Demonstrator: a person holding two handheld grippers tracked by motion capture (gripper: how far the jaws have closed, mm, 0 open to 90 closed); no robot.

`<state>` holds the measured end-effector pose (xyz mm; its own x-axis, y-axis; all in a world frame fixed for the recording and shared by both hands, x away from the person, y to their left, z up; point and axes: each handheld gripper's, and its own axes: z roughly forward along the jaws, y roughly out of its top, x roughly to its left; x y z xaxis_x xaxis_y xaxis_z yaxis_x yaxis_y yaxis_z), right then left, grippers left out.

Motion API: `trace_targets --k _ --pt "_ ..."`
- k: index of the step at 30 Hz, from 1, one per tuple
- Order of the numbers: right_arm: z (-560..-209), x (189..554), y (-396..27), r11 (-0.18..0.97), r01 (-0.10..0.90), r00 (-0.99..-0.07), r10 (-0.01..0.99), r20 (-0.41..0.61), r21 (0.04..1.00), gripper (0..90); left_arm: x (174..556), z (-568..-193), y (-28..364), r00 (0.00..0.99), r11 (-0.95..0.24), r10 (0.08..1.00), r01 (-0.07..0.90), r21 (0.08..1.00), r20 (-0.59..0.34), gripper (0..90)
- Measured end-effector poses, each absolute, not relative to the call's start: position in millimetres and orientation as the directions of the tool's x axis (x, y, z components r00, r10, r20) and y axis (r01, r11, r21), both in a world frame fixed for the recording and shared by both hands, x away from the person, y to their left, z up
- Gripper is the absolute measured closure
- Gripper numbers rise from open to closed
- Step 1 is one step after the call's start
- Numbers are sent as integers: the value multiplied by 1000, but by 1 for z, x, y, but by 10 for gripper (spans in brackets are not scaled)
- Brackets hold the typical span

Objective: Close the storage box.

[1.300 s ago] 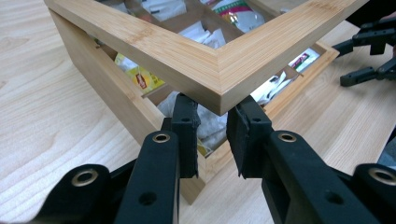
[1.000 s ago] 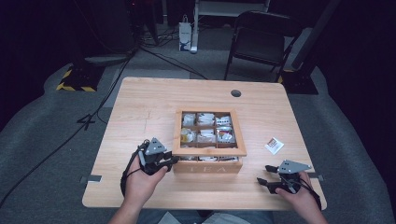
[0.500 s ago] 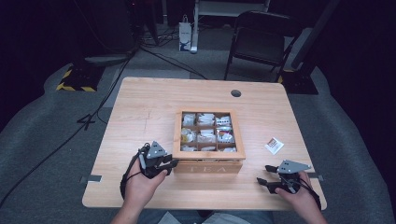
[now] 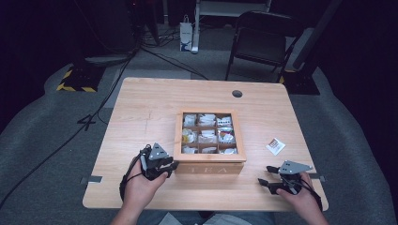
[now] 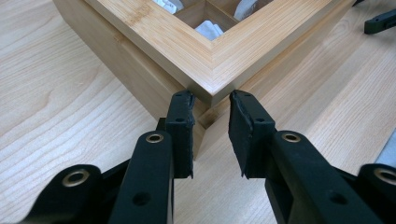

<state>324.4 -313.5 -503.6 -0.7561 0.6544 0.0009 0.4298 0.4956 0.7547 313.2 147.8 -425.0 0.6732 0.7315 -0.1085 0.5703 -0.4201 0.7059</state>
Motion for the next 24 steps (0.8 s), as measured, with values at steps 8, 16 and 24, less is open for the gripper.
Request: trace_targets --k 8,16,24 --pt "-504 324 -313 497 430 -755 655 -1 754 345 312 -418 152 659 -389 745 551 738 -99 639" --pt "-504 324 -313 496 430 -756 655 0 754 345 313 -413 160 667 -379 742 499 780 -67 487" --pt "-504 325 -313 497 428 -758 652 0 755 345 315 -409 193 629 -349 777 459 817 -21 374"
